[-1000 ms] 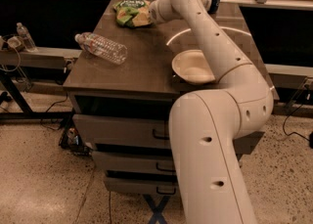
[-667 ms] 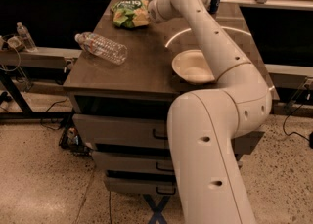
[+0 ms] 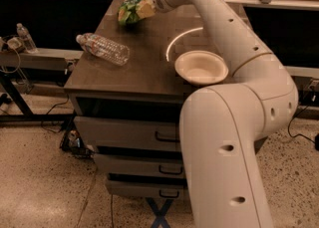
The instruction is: Pick green rice chip bag
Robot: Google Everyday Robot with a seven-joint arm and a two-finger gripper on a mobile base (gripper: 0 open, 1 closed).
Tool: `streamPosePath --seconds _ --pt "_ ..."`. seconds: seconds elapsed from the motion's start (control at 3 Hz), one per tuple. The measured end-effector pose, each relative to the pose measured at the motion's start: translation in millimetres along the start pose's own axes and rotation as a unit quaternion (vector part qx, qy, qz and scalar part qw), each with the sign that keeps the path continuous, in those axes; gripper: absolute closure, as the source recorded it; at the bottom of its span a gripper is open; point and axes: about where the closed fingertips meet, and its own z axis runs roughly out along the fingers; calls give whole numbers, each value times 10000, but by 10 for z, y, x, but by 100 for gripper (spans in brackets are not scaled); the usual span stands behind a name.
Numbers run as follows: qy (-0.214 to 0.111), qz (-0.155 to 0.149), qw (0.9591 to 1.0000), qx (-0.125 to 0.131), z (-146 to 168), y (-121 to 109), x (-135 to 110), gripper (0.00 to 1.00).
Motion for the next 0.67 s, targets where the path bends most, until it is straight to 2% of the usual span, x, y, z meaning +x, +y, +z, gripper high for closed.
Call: streamPosePath --seconds 0.33,0.67 --pt "-394 -444 9981 189 -448 -43 -389 100" --pt "-859 -725 9929 388 -894 -129 -690 100"
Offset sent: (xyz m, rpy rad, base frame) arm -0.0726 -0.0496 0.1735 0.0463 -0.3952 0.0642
